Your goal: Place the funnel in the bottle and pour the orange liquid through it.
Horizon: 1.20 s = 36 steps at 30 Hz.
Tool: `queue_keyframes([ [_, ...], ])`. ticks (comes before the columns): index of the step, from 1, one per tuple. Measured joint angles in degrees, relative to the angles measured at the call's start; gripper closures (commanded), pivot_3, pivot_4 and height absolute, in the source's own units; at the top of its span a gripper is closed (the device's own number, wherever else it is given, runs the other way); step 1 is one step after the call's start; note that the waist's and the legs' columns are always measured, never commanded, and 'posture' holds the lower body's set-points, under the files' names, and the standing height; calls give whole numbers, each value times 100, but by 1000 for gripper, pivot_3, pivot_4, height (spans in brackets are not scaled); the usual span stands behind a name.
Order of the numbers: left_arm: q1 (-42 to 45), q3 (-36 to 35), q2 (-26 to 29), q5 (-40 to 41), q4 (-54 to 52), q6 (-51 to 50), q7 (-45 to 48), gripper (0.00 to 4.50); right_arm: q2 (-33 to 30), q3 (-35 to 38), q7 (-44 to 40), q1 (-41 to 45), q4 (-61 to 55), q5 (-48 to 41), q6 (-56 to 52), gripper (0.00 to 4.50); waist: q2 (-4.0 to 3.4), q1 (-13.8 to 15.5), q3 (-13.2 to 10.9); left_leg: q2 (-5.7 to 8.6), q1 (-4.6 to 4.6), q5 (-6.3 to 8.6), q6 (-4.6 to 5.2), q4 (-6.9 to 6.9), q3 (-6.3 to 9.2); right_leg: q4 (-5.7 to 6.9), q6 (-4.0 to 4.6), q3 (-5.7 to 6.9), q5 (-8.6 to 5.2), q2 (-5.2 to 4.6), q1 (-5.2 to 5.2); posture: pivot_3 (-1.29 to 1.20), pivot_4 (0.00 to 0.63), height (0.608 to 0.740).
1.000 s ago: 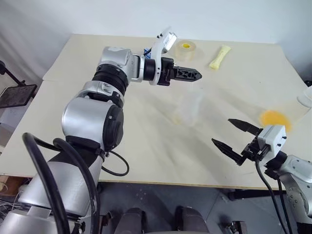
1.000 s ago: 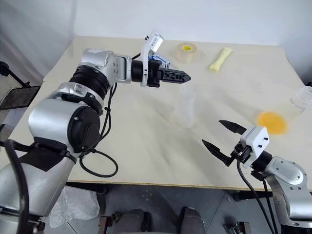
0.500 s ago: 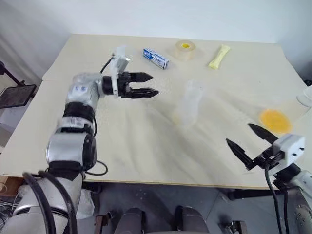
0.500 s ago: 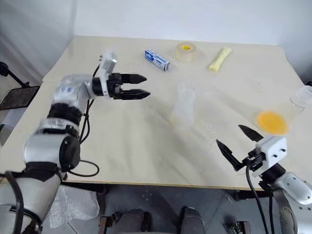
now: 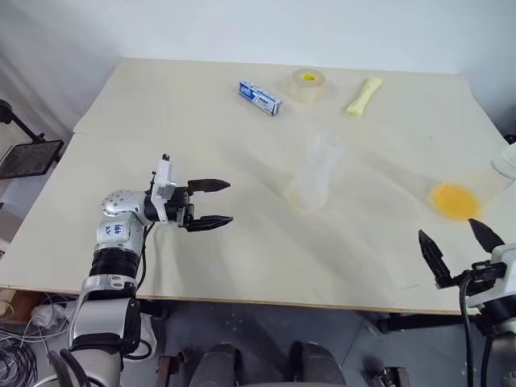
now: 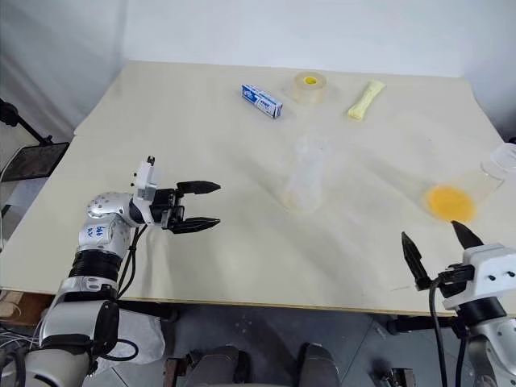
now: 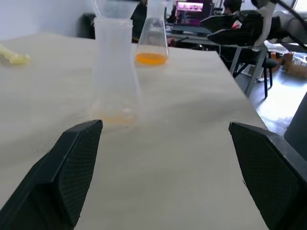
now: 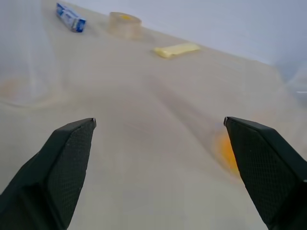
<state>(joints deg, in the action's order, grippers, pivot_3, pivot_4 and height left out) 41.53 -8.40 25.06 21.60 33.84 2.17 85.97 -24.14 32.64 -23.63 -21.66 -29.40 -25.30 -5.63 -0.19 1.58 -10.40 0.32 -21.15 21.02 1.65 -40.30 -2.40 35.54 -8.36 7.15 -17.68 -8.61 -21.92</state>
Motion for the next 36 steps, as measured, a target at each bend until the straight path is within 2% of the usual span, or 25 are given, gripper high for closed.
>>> queue_keyframes([
  [4,-240,-1,-252,169,-339,313,-36,7,119,213,367,57,14,19,-91,0,-11,-25,7,2,6,0,0,5,-8,0,0,-6,0,2,-1,0,150,740],
  [9,-264,8,-370,165,-296,680,-346,7,-104,397,865,836,841,260,-350,0,-9,-36,11,3,11,0,0,4,-24,-3,2,-16,-1,5,-3,0,150,740],
  [17,-402,41,-451,173,-428,780,-656,7,-830,287,667,2230,2612,502,-241,0,-11,-40,12,1,8,1,2,6,-27,-4,2,-16,-1,4,-4,0,150,740],
  [24,-708,49,-481,220,-867,706,-919,7,-1182,-3,590,3407,3987,760,17,0,-11,-53,12,-5,6,0,2,6,-27,-5,2,-16,-1,2,-5,0,150,740],
  [36,-917,70,-474,308,-1342,500,-1285,7,-1213,-298,819,4419,5074,1158,502,0,-11,-94,12,-10,4,0,2,6,-27,-7,2,-15,-1,1,-6,0,150,740],
])
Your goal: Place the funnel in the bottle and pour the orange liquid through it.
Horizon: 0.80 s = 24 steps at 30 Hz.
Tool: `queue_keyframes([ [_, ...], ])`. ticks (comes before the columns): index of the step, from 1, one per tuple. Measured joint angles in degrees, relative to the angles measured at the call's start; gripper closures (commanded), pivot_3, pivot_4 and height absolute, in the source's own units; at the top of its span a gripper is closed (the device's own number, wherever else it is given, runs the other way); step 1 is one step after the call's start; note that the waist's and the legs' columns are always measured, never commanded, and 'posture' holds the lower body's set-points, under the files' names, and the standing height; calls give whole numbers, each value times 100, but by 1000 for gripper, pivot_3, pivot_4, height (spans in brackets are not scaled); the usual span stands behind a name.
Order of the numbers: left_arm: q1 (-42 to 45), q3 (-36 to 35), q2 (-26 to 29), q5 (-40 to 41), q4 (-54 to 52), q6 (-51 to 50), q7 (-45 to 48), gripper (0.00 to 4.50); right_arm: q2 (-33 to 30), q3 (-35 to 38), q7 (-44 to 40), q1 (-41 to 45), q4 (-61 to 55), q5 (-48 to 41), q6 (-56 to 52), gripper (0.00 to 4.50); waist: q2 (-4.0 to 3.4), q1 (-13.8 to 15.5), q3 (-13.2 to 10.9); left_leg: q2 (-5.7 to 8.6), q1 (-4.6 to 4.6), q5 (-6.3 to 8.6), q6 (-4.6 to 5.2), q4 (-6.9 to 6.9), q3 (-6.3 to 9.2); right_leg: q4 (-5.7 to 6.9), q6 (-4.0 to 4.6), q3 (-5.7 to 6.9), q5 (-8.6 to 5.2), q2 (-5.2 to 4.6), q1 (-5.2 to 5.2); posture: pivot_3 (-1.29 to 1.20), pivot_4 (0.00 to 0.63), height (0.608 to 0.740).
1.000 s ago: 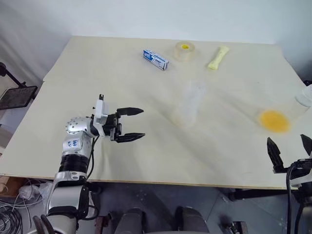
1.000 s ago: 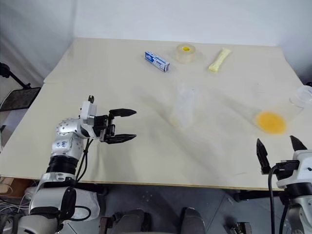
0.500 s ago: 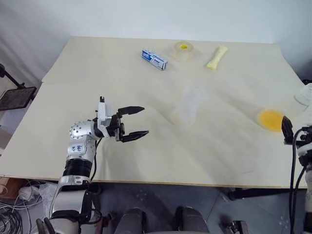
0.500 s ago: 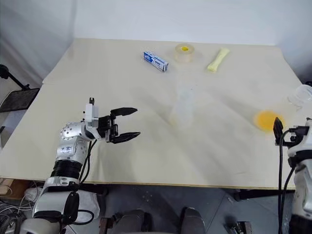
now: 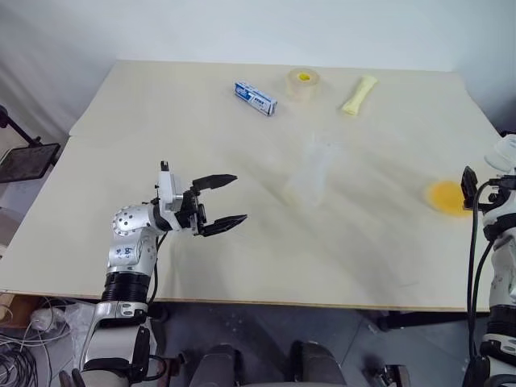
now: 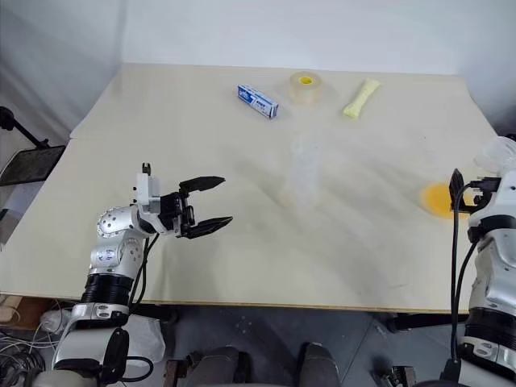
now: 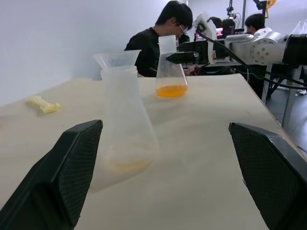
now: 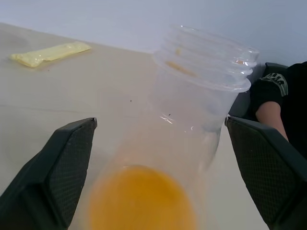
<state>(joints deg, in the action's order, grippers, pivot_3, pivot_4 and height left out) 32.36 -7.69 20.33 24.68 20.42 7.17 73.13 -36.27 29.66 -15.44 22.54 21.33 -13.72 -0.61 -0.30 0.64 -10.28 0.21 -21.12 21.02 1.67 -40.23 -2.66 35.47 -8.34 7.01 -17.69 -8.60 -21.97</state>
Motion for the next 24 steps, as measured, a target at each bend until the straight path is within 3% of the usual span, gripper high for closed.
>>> queue_keyframes([
  [20,-73,1,71,12,-167,-159,-133,7,-108,-228,174,1029,1486,264,746,0,0,-85,0,-5,-3,0,0,10,4,-4,0,3,0,-2,-3,0,150,740],
  [24,-73,1,81,16,-167,-169,-133,0,-121,-236,201,1098,1656,289,889,921,0,-87,0,-6,-3,0,0,10,4,-4,0,3,0,-2,-3,0,150,740],
])
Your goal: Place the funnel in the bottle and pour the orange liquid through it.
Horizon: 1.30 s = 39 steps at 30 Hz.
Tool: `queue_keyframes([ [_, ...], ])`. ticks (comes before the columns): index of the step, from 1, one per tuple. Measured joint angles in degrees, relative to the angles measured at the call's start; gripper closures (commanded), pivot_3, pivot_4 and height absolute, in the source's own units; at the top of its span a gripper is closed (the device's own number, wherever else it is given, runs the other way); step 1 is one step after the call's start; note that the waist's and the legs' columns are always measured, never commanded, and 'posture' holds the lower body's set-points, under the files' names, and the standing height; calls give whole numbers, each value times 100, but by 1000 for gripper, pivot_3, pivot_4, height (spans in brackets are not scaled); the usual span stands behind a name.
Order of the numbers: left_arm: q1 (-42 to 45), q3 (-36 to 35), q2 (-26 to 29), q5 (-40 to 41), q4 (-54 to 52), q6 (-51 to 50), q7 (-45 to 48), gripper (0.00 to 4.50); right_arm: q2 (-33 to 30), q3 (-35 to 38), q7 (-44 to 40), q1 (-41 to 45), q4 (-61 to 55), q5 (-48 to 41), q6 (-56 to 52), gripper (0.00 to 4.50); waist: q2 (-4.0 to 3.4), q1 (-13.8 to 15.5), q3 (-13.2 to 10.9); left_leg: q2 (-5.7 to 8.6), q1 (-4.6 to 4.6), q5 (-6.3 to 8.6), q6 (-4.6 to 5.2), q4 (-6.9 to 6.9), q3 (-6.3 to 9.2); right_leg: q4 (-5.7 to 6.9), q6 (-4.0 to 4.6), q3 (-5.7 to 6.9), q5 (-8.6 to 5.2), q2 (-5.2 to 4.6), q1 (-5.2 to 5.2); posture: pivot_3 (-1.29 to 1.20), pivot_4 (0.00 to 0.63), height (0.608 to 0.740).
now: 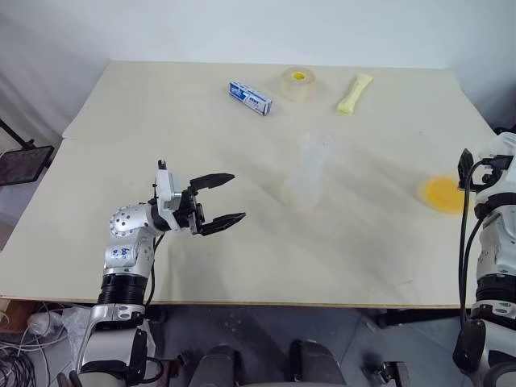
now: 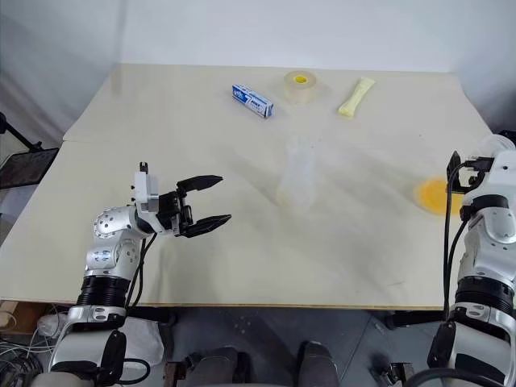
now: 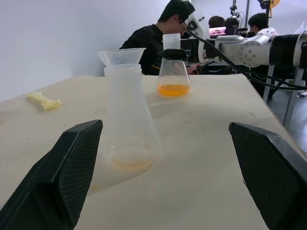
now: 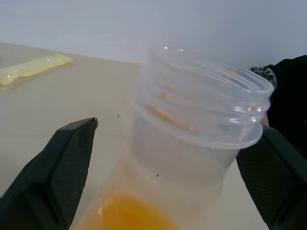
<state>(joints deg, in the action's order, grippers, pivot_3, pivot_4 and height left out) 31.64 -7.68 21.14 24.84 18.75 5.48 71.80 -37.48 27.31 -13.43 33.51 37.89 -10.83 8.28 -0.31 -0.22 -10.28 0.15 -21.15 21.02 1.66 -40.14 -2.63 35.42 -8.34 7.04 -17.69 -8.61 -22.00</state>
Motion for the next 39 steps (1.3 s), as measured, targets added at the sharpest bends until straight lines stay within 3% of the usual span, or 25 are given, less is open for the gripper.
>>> queue_keyframes([
  [2,0,0,12,7,0,-6,0,0,4,-12,-1,27,51,-23,97,1660,0,-1,0,0,0,0,0,0,-1,0,0,0,0,0,0,0,150,740],
  [4,0,-1,21,23,-8,-24,0,0,-5,-21,25,142,68,1,139,2045,0,5,0,-1,0,0,0,-1,2,0,0,1,0,0,1,0,150,740],
  [12,7,-4,52,57,1,-48,60,0,19,-156,27,111,-254,3,3,2054,-2,-15,-1,-1,-5,0,0,5,0,-2,0,0,0,-1,-6,0,150,740],
  [20,604,-19,144,64,725,87,428,0,200,-1325,-78,91,-2743,348,-986,2054,-6,-23,-3,4,-17,0,-1,7,-15,18,0,-3,0,-1,-39,0,150,740],
  [28,1483,-93,29,42,2211,522,671,0,244,-2988,-54,334,-3446,2190,-758,2054,-6,7,-4,17,-28,0,0,4,-20,18,0,0,0,-2,-46,0,150,740],
  [39,1502,-218,-209,165,2407,626,1036,0,32,-3469,38,648,-3446,3742,-172,2054,-5,-38,-4,16,-33,0,0,6,-19,18,0,18,0,-1,-53,0,150,740],
])
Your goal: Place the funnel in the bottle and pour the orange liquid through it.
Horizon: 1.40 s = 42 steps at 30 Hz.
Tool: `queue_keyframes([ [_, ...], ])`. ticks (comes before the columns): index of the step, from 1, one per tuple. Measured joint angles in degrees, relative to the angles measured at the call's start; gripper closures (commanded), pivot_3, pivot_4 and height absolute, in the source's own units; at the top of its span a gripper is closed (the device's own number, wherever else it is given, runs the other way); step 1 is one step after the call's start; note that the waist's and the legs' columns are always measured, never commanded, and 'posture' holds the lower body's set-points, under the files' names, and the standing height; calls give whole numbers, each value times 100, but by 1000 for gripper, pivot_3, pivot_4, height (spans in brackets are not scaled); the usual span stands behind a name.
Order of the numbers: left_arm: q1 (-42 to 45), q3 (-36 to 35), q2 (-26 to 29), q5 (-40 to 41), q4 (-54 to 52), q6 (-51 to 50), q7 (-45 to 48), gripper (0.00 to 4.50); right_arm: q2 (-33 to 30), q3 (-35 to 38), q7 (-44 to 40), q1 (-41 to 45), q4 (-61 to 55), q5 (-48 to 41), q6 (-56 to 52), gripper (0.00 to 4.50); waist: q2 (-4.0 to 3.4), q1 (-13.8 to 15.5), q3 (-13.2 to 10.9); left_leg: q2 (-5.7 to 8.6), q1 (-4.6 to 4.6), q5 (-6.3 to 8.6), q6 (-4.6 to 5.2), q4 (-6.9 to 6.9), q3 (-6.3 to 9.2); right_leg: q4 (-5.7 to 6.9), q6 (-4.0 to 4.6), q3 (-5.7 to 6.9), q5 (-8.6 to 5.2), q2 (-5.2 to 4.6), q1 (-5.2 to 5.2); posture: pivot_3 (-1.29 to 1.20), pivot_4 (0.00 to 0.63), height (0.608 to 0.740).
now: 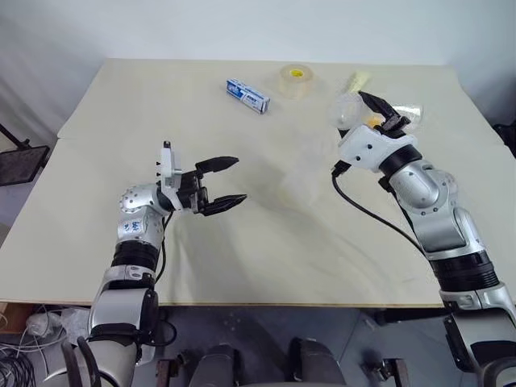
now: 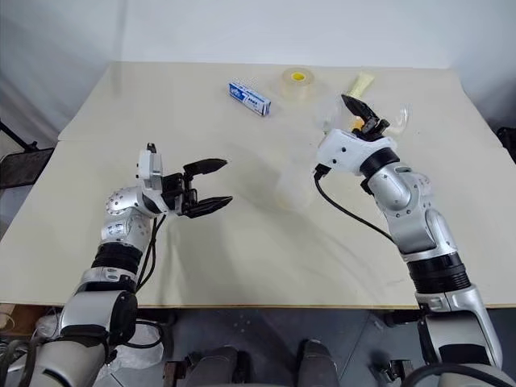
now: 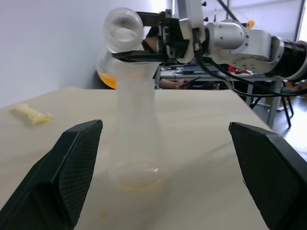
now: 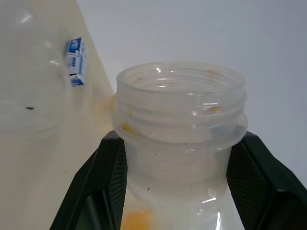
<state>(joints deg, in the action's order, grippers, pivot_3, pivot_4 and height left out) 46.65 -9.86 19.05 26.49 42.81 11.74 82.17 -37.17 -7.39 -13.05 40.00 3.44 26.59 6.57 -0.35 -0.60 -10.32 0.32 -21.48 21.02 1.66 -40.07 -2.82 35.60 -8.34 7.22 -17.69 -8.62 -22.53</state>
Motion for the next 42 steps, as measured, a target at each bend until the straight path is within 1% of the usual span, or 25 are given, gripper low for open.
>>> queue_keyframes([
  [6,1,-61,-76,38,83,73,132,0,-14,-149,37,189,101,441,266,2054,0,-25,0,0,0,0,0,0,1,0,0,0,0,0,0,0,150,740],
  [9,7,-73,-113,38,111,110,153,0,-140,-208,116,326,195,774,423,2054,0,-30,0,0,-1,0,0,1,1,0,0,0,0,-1,0,0,150,740],
  [14,67,-162,-247,98,278,139,170,0,-216,-280,258,448,391,1076,668,2054,0,-72,0,-1,-2,0,0,1,1,1,0,3,0,-1,1,0,150,740],
  [22,70,-206,-257,117,292,138,166,0,-413,-343,364,464,523,1414,1073,2054,0,-107,0,-4,-2,0,0,4,2,0,0,4,0,-1,0,0,150,740],
  [33,58,-208,-258,118,266,113,99,0,-420,-369,525,599,722,1769,1459,2054,0,-106,0,-5,-2,0,0,4,3,1,0,3,0,-1,0,0,150,740],
  [42,43,-247,-258,121,258,87,34,0,-556,-373,669,645,868,2061,1743,2054,0,-108,0,-5,-2,0,0,4,3,0,0,3,0,-1,0,0,150,740],
])
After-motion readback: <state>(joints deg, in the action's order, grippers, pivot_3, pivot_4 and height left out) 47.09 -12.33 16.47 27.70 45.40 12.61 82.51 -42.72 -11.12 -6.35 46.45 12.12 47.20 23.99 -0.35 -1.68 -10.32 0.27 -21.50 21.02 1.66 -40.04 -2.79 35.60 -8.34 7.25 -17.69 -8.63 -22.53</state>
